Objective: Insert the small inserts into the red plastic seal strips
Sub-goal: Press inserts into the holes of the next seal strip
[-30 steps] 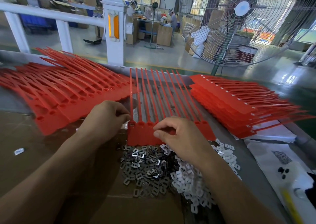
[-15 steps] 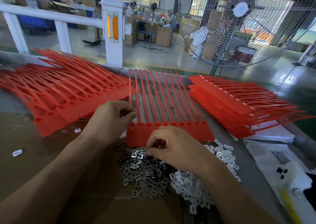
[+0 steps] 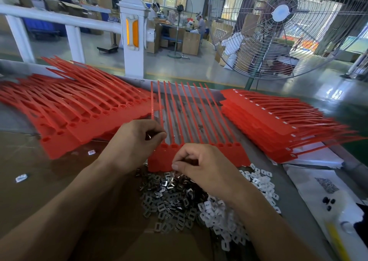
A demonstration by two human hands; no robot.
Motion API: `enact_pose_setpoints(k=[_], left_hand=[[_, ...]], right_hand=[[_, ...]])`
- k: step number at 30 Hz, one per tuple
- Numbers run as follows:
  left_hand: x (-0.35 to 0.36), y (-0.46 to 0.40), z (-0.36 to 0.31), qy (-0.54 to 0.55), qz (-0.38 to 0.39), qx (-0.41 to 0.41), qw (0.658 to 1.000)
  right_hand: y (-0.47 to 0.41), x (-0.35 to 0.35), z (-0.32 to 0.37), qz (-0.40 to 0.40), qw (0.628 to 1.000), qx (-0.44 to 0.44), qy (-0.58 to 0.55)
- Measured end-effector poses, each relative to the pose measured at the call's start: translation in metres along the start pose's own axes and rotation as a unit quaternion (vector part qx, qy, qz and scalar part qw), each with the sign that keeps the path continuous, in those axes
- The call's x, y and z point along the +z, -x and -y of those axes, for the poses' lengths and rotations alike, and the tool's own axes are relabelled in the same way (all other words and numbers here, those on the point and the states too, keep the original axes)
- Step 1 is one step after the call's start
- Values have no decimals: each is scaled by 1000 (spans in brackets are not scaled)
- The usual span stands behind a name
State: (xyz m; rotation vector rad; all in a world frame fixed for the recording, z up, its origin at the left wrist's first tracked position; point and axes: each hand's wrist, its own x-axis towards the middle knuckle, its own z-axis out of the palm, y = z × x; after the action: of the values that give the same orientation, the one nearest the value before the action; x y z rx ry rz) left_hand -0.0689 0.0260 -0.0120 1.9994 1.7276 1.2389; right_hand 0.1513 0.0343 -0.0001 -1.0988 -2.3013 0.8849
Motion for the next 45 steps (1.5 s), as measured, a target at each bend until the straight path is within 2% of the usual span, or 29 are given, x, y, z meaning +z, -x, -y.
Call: enact_pose_setpoints(k=[4, 9, 11, 15, 20, 30, 34, 37, 41, 45], left_hand=[[1, 0, -4, 43, 22, 8, 999], [-3, 1, -16, 158, 119, 21, 980], [-1, 2, -21, 185, 133, 15, 974], [6, 6, -25, 183, 112, -1, 977], [8, 6, -25, 171, 105, 4, 980], [12, 7, -24, 134, 58, 6, 989], [11, 8, -23, 138, 58, 28, 988], [9, 6, -22, 184, 48, 12, 982], [8, 5, -23, 233, 50, -3, 971], [8, 7, -25, 200, 46, 32, 978]], right_hand=[[-1, -1, -1, -26, 998, 18, -56], [-2, -5, -1, -94, 983, 29, -157], [-3, -4, -1, -123, 976, 34, -178], [-6, 1, -1, -152, 968, 37, -195], [-6, 3, 0, -151, 965, 38, -211], [-6, 7, 2, -179, 974, 19, -139], [-6, 8, 2, -191, 970, 27, -149], [-5, 7, 0, -189, 969, 48, -152], [-4, 5, -1, -147, 970, 43, -191], [-4, 3, -2, -109, 944, 72, -302]])
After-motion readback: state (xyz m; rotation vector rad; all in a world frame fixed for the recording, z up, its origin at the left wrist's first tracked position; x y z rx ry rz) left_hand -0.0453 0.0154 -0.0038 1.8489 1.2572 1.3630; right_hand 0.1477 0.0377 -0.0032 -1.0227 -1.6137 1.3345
